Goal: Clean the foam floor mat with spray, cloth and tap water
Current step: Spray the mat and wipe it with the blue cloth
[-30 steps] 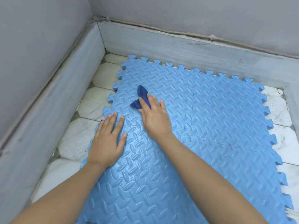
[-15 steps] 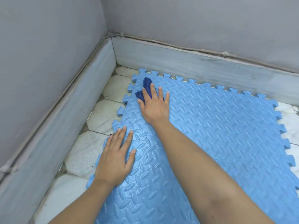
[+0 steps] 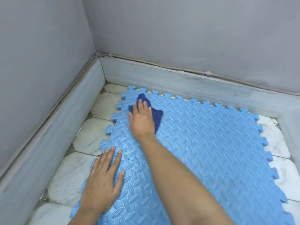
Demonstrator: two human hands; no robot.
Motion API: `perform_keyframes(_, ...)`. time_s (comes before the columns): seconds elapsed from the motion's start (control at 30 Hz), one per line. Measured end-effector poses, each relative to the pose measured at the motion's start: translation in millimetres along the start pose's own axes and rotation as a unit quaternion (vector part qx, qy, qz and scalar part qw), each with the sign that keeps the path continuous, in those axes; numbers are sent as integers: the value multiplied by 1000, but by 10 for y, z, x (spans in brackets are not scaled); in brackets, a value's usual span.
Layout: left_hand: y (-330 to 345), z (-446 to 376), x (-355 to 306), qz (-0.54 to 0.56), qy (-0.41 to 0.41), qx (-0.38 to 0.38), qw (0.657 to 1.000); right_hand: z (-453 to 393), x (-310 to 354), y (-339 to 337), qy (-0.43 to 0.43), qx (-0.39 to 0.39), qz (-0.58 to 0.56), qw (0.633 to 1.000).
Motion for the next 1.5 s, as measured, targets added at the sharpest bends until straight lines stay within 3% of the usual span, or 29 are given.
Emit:
perform_keyframes(0.07,-22,-6,-12,-5,0,-3,1000,158,336,109,-71,54,11,996)
perform_keyframes(0.17,-39,-13,-17,-5,1,6,1000,178,-22,13,-66,53,35,996)
perform_keyframes(0.3,-37,-9,-39,-13,2,5,1000,207,-1421,-562,109,-26,56,992)
perform_keyframes(0.43,-62,-11,-22,-15,3,0,1000,728,-3026,-1221,294,-66,48,952)
perform_keyframes(0.53,-35,-12,-25,-20,7,5,1000,1024,-3476,-1401,351,-84,12,932)
perform_keyframes(0.63,-27,-22,-13,-19,13,5,1000,726,-3069,-1273,308,-66,23,949)
perform_keyframes(0.73,-33,-26,-33,-16,14,7,1000,286,-2223,-929,156,16,41,987)
perform_keyframes(0.8,-52,-7,-25,-7,8,10,1000,184,-1856,-771,110,63,28,992)
perform_keyframes(0.87,-63,-6,-30,-9,6,8,1000,199,-1941,-823,128,74,45,988)
perform_keyframes(1.07,-61,7,-27,-18,8,-11,1000,1145,-3296,-1394,346,12,100,933)
perform_keyframes(1.17,-72,15,-28,-22,7,-15,1000,1488,-3212,-1329,334,-29,27,942)
perform_keyframes(1.33,-92,31,-40,-23,7,-28,999,1620,-2027,-819,201,-38,-6,979)
perform_keyframes(1.5,-105,14,-35,7,6,-42,999,2019,-475,-210,11,5,-6,1000)
Point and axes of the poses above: each hand's wrist, its own z-axis away from the middle knuckle, its own y-axis out of the palm, x = y × z, the point moved 8 cm from there along -z, towards the middle knuckle, and after that the axes turned 2 degrees about -z, right-handed, at the moved point
